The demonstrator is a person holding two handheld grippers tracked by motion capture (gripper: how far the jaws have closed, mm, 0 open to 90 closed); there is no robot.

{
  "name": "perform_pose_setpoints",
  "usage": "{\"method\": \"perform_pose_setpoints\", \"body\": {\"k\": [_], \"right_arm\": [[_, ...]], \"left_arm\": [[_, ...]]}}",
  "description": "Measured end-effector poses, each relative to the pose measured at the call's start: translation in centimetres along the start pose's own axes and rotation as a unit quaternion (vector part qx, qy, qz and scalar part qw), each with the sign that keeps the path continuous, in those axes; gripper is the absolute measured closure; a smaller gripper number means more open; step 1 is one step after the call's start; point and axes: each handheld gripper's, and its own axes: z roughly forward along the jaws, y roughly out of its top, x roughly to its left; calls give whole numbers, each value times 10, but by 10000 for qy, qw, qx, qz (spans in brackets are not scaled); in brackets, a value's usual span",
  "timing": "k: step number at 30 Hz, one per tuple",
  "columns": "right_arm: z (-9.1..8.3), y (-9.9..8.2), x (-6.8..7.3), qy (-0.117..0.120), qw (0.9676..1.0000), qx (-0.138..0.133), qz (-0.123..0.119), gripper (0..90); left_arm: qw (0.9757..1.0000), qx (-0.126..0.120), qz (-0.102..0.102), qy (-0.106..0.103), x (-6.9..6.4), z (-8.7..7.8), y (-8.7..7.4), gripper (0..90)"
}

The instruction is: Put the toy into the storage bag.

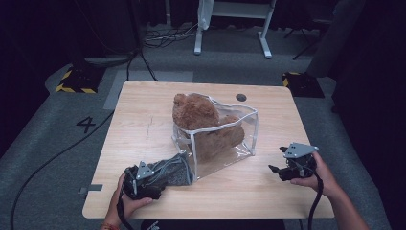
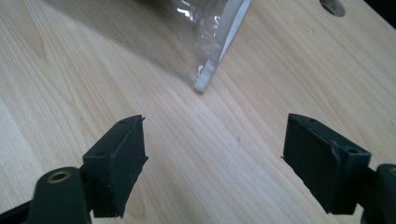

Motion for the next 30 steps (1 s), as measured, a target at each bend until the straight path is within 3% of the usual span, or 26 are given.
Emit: {"method": "perform_pose_setpoints", "body": {"k": [9, 12, 19, 30], "right_arm": [[3, -28, 2, 21, 9998, 137, 132, 212], [4, -39, 2, 42, 9994, 108, 327, 213], [3, -62, 2, 82, 9985, 180, 519, 214], [-4, -95, -2, 217, 9940, 51, 1067, 209]], "left_arm": [[10000, 1, 0, -1, 0, 0, 0, 151], [10000, 2, -1, 3, 0, 0, 0, 152], [10000, 1, -9, 4, 0, 0, 0, 151], [10000, -1, -10, 0, 0, 0, 0, 151]]}}
